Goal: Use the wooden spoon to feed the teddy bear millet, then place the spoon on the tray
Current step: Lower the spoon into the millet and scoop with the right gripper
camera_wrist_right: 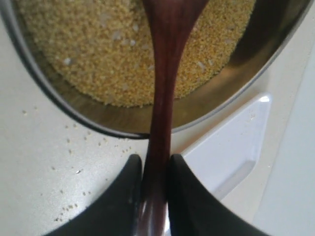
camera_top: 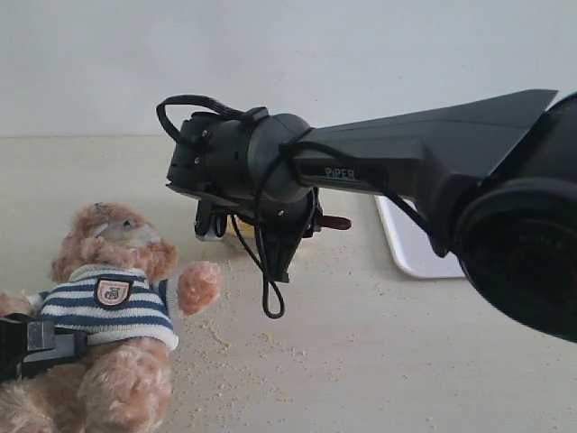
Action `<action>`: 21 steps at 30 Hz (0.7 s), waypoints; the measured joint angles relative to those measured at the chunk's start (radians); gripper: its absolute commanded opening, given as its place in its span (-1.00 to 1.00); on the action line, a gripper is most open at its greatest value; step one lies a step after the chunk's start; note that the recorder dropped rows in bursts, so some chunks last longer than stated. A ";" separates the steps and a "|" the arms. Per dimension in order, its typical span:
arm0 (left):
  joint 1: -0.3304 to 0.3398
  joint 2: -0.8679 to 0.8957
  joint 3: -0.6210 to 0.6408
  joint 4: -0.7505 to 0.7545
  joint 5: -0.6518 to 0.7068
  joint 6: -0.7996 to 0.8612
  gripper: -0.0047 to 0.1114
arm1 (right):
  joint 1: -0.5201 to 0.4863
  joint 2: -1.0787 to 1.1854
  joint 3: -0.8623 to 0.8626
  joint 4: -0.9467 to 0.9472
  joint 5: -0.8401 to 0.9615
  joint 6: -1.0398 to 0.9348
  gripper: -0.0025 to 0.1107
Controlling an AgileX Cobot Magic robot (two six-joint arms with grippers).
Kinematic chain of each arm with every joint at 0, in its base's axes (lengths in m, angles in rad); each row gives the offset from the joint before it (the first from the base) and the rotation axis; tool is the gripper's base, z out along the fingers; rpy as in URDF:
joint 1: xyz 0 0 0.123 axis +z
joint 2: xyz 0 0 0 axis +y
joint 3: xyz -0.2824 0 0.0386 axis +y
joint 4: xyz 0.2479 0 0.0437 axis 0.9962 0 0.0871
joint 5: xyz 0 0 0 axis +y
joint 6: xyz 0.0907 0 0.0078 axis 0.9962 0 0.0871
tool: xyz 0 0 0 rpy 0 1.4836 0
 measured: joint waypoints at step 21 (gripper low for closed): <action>0.000 0.000 0.000 0.000 0.000 0.000 -0.83 | 0.000 -0.045 0.000 0.095 0.010 -0.109 -0.89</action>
